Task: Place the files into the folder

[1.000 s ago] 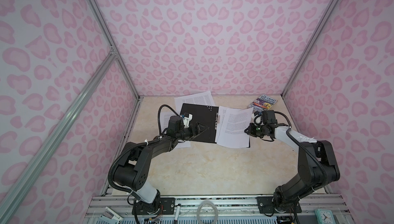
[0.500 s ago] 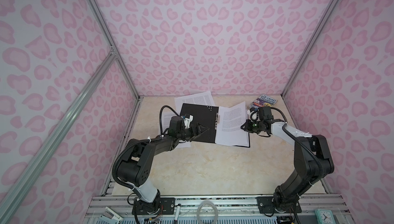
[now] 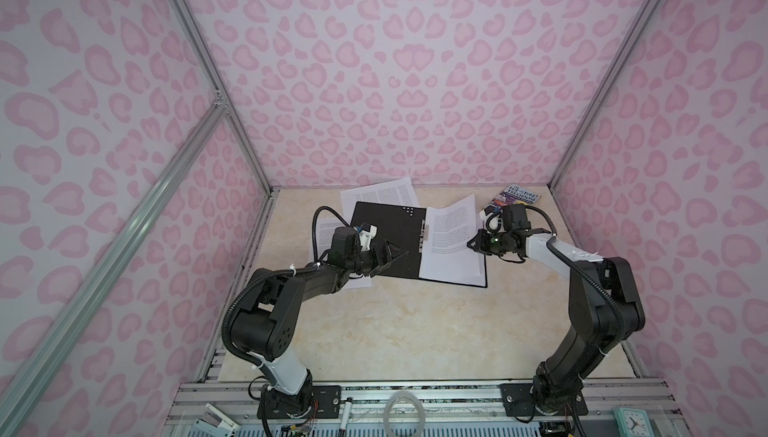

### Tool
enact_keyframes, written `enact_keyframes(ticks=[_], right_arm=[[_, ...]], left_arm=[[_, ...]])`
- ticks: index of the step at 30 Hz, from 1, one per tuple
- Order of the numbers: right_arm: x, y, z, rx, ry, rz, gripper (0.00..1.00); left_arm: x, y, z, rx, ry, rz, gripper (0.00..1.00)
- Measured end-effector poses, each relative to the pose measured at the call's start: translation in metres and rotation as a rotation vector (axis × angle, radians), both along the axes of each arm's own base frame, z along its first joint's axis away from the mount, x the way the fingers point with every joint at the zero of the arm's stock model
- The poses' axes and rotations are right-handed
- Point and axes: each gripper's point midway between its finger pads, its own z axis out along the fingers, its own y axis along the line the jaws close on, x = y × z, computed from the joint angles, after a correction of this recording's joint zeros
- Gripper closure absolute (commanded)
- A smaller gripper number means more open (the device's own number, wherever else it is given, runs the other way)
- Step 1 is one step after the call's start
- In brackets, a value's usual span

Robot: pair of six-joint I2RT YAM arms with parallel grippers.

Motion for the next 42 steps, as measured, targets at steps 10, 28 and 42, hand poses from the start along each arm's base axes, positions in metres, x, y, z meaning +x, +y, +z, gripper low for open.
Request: enact_keyframes(ticks=[10,28,42], right_arm=[[0.003,0.003,-0.002,0.007,0.002,0.015,0.93],[0.006,-0.018,-0.013,-0.115,0.038,-0.049,0.26],[0.001,0.031,0.042,-0.285,-0.16,-0.028,0.23]], left_arm=[[0.001,0.0,-0.003,0.002,0.007,0.0,0.02],[0.001,0.024,0.025,0.022,-0.055,0.101,0.01],[-0.036,0.23,0.021,0.467,0.025,0.777,0.02]])
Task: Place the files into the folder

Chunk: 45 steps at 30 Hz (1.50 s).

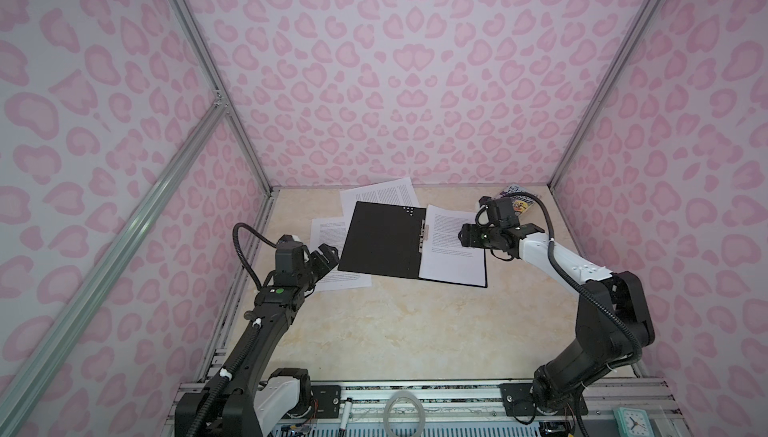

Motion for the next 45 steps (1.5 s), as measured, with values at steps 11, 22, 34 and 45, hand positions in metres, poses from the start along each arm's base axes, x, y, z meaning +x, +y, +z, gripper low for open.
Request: enact_keyframes(ticks=[11,22,34,45], right_arm=[[-0.02,0.16,-0.042,0.137,0.09,0.374,0.32],[-0.03,0.224,-0.071,0.172,0.165,0.509,0.37],[-0.04,0.233,-0.087,0.181,0.226,0.546,0.39],[-0.047,0.238,-0.09,0.215,0.263,0.567,0.4]], left_arm=[[-0.029,0.04,-0.079,-0.203,0.213,0.132,0.03],[-0.015,0.041,-0.088,-0.242,0.128,0.107,0.03],[-0.001,0.035,-0.084,-0.287,-0.031,0.071,0.01],[0.002,0.031,-0.085,-0.34,-0.06,0.069,0.2]])
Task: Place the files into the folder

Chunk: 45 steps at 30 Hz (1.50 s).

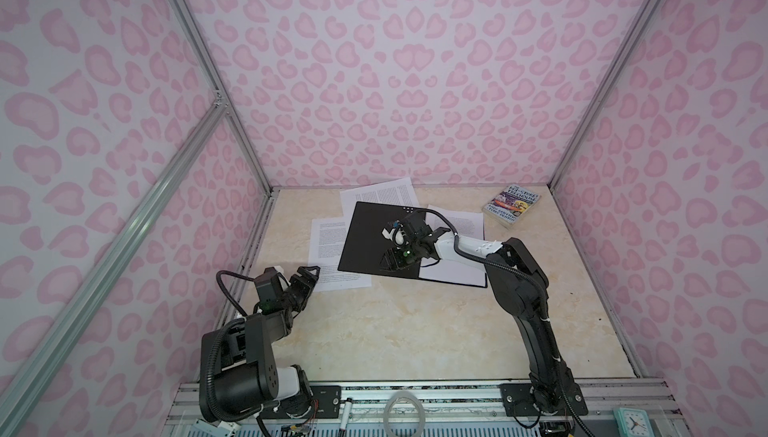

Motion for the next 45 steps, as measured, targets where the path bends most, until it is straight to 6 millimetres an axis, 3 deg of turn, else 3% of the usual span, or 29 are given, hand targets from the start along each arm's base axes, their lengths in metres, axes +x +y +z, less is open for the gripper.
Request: enact_keyframes(ticks=[7,15,19,26,28,37,40,45], right_arm=[[-0.001,0.002,0.003,0.015,0.005,0.008,0.41],[-0.002,0.002,0.002,0.018,0.01,0.011,0.41],[-0.003,0.001,0.001,0.018,0.016,0.005,0.4],[-0.001,-0.007,0.025,0.048,-0.02,-0.018,0.33],[0.001,-0.014,0.039,0.063,-0.042,-0.043,0.33],[0.0,-0.043,0.091,0.131,-0.121,-0.13,0.31],[-0.002,-0.052,0.11,0.16,-0.152,-0.15,0.3],[0.002,-0.086,0.125,0.173,-0.184,-0.231,0.28]], left_arm=[[-0.001,0.002,-0.012,-0.009,0.052,0.017,0.48],[0.005,0.004,-0.019,-0.022,0.064,0.022,0.57],[0.004,0.006,-0.022,-0.018,0.079,0.033,0.73],[-0.007,0.006,-0.024,-0.022,0.137,0.05,0.93],[-0.005,0.006,-0.015,-0.016,0.119,0.047,0.97],[0.004,0.004,0.048,0.009,-0.004,0.017,0.97],[0.002,0.004,0.076,0.036,-0.047,0.014,0.97],[-0.003,0.006,0.126,0.118,-0.12,0.004,0.97]])
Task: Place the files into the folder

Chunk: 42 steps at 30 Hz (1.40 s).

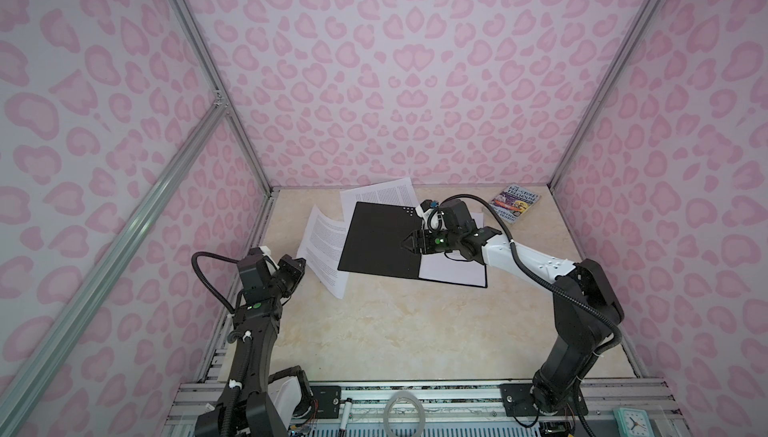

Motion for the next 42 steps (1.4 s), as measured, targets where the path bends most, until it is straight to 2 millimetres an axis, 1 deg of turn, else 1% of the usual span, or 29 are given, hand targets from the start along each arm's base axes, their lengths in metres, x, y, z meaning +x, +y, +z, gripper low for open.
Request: enact_keyframes(ticks=[3,11,14,16,19,22,24,26,28,32,35,37,40,42], right_arm=[[0.0,-0.022,0.001,0.004,0.003,-0.05,0.27],[-0.002,-0.084,0.004,0.013,-0.006,-0.183,0.26],[-0.005,-0.109,0.001,0.014,-0.006,-0.239,0.25],[-0.007,-0.127,-0.003,0.018,0.002,-0.283,0.25],[-0.008,-0.151,-0.008,0.027,0.012,-0.345,0.25],[-0.01,-0.17,-0.011,0.037,0.015,-0.402,0.25],[-0.011,-0.18,-0.013,0.039,0.018,-0.432,0.25],[-0.012,-0.191,-0.016,0.044,0.028,-0.469,0.25],[-0.014,-0.198,-0.019,0.054,0.038,-0.496,0.25],[-0.02,-0.213,-0.027,0.067,0.048,-0.547,0.25],[-0.022,-0.221,-0.033,0.069,0.058,-0.571,0.26],[-0.023,-0.225,-0.036,0.076,0.064,-0.587,0.26],[-0.022,-0.23,-0.037,0.087,0.06,-0.604,0.26],[-0.022,-0.231,-0.038,0.093,0.062,-0.612,0.26]], left_arm=[[-0.004,-0.001,0.022,0.04,-0.029,-0.017,0.97],[-0.018,-0.012,0.059,0.083,-0.066,-0.081,0.97],[-0.02,-0.02,0.078,0.084,-0.104,-0.123,0.97],[-0.02,-0.031,0.092,0.088,-0.13,-0.171,0.97],[-0.02,-0.06,0.115,0.099,-0.174,-0.28,0.97],[-0.017,-0.092,0.131,0.11,-0.203,-0.386,0.97],[-0.014,-0.111,0.138,0.11,-0.207,-0.444,0.97],[-0.006,-0.127,0.141,0.116,-0.204,-0.48,0.97],[0.001,-0.144,0.141,0.111,-0.193,-0.514,0.97],[0.013,-0.197,0.152,0.107,-0.2,-0.628,0.97],[0.024,-0.233,0.167,0.102,-0.226,-0.683,0.97],[0.029,-0.263,0.181,0.102,-0.254,-0.734,0.97],[0.031,-0.306,0.208,0.079,-0.314,-0.809,0.97],[0.033,-0.333,0.223,0.064,-0.346,-0.851,0.97]])
